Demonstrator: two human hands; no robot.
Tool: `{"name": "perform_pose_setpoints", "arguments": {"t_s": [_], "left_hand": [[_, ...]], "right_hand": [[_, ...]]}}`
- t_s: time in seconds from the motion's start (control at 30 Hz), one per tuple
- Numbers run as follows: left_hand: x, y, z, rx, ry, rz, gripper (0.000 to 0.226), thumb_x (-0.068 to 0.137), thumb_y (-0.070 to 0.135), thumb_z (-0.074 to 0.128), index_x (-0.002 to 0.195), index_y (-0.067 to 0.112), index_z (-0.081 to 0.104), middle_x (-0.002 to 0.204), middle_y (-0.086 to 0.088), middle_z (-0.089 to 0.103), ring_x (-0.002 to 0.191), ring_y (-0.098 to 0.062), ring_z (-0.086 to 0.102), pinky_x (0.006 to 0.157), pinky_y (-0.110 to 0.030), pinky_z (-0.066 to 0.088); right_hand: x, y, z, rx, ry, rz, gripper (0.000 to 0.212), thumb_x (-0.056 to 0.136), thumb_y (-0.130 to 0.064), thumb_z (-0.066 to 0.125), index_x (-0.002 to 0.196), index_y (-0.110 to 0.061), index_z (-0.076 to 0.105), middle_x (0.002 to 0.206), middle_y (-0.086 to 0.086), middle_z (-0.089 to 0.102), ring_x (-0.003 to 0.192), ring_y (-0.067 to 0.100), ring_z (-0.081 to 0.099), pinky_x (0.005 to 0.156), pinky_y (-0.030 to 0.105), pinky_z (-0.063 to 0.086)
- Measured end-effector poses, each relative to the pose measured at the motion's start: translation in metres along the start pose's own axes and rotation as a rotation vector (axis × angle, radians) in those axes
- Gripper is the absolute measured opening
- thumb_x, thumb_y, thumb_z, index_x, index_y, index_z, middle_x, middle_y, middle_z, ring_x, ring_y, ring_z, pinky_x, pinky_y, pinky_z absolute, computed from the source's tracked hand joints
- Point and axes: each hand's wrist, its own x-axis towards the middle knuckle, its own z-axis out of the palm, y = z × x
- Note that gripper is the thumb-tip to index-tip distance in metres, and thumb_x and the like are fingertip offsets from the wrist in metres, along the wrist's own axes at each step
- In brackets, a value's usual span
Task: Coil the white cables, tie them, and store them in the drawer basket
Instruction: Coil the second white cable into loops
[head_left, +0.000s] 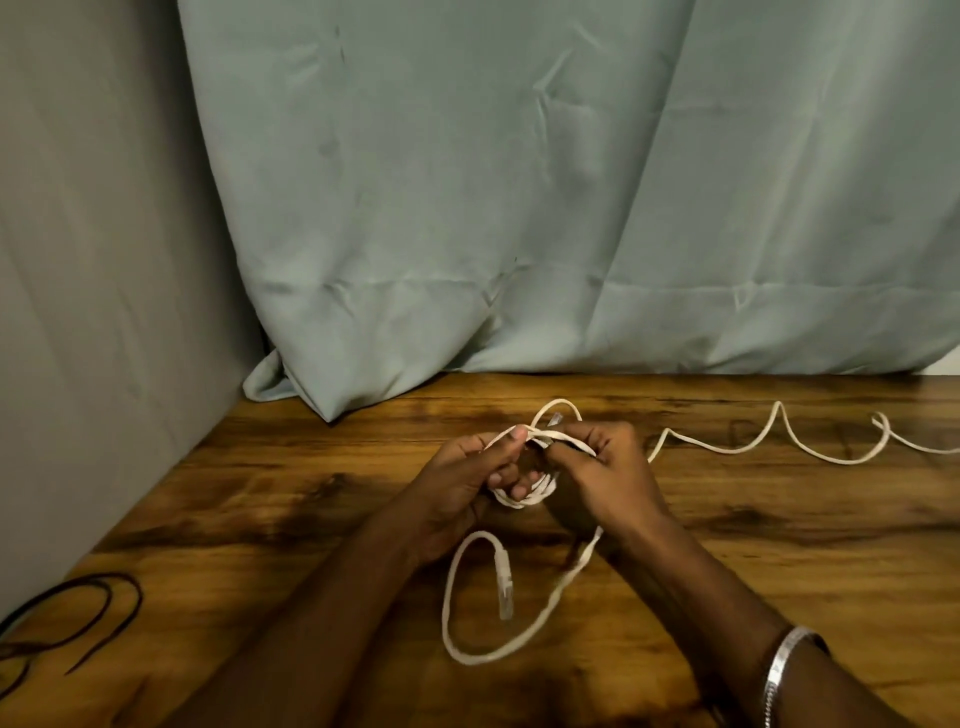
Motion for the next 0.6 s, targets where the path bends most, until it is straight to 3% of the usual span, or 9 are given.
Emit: {"name": "perform_pose_setpoints", "arguments": {"t_s": [0.13,0.2,0.27,0.37,0.47,0.53,0.6], "left_hand": [[-0.001,-0.002,-0.004,0.177,-0.042,0.000,0.027,0.097,0.032,0.055,0.089,0.007,0.061,0.059,-0.002,0.040,0.062,-0.019,0.052,0.068,-0.027,0.049],[-0.004,0.001,-0.003,0.180,-0.136,-0.058,0.033,0.101,0.035,0.050,0.092,0.005,0.060,0.063,-0.005,0.040,0.068,-0.021,0.054,0.073,-0.028,0.049],[-0.008,0.005,0.003,0.132,-0.238,-0.165,0.042,0.104,0.043,0.043,0.092,0.007,0.060,0.066,-0.007,0.042,0.074,-0.022,0.056,0.080,-0.031,0.048],[-0.010,0.005,0.006,0.024,-0.317,-0.258,0.051,0.104,0.051,0.036,0.090,0.007,0.059,0.061,-0.004,0.046,0.075,-0.023,0.055,0.084,-0.032,0.046],[-0.010,0.005,0.002,0.004,-0.355,-0.246,0.047,0.104,0.049,0.039,0.090,0.008,0.057,0.056,-0.001,0.042,0.066,-0.020,0.051,0.075,-0.030,0.043],[-0.010,0.006,0.001,0.025,-0.362,-0.227,0.046,0.105,0.047,0.039,0.092,0.007,0.057,0.056,-0.001,0.037,0.061,-0.018,0.043,0.069,-0.028,0.038],[-0.011,0.005,0.000,0.095,-0.358,-0.165,0.040,0.104,0.043,0.044,0.088,0.009,0.059,0.055,0.000,0.032,0.056,-0.016,0.035,0.063,-0.026,0.035]], "right_hand": [[0.002,0.003,-0.001,0.028,-0.031,0.015,0.022,0.093,-0.010,0.064,0.083,-0.017,0.082,0.079,0.012,0.078,0.078,0.035,0.074,0.077,0.054,0.058],[0.006,0.007,-0.001,0.018,-0.005,0.038,0.016,0.077,-0.016,0.066,0.069,-0.006,0.075,0.073,0.024,0.072,0.070,0.044,0.070,0.071,0.060,0.057],[0.011,0.013,-0.002,0.044,0.005,0.083,0.022,0.053,-0.021,0.064,0.057,0.001,0.062,0.070,0.039,0.061,0.066,0.061,0.062,0.061,0.065,0.051],[0.013,0.020,0.003,0.143,-0.014,0.133,0.026,0.040,-0.020,0.060,0.051,0.003,0.055,0.062,0.041,0.050,0.063,0.071,0.054,0.055,0.052,0.044],[0.013,0.021,0.011,0.184,-0.052,0.132,0.026,0.033,-0.027,0.060,0.045,-0.004,0.053,0.055,0.023,0.048,0.051,0.050,0.046,0.058,0.049,0.039],[0.013,0.020,0.013,0.207,-0.074,0.178,0.020,0.030,-0.021,0.057,0.042,-0.006,0.052,0.052,0.017,0.047,0.056,0.035,0.042,0.057,0.042,0.035],[0.011,0.016,0.011,0.224,-0.111,0.291,0.025,0.024,-0.017,0.057,0.045,-0.004,0.058,0.055,0.017,0.052,0.057,0.032,0.043,0.057,0.034,0.036]]}}
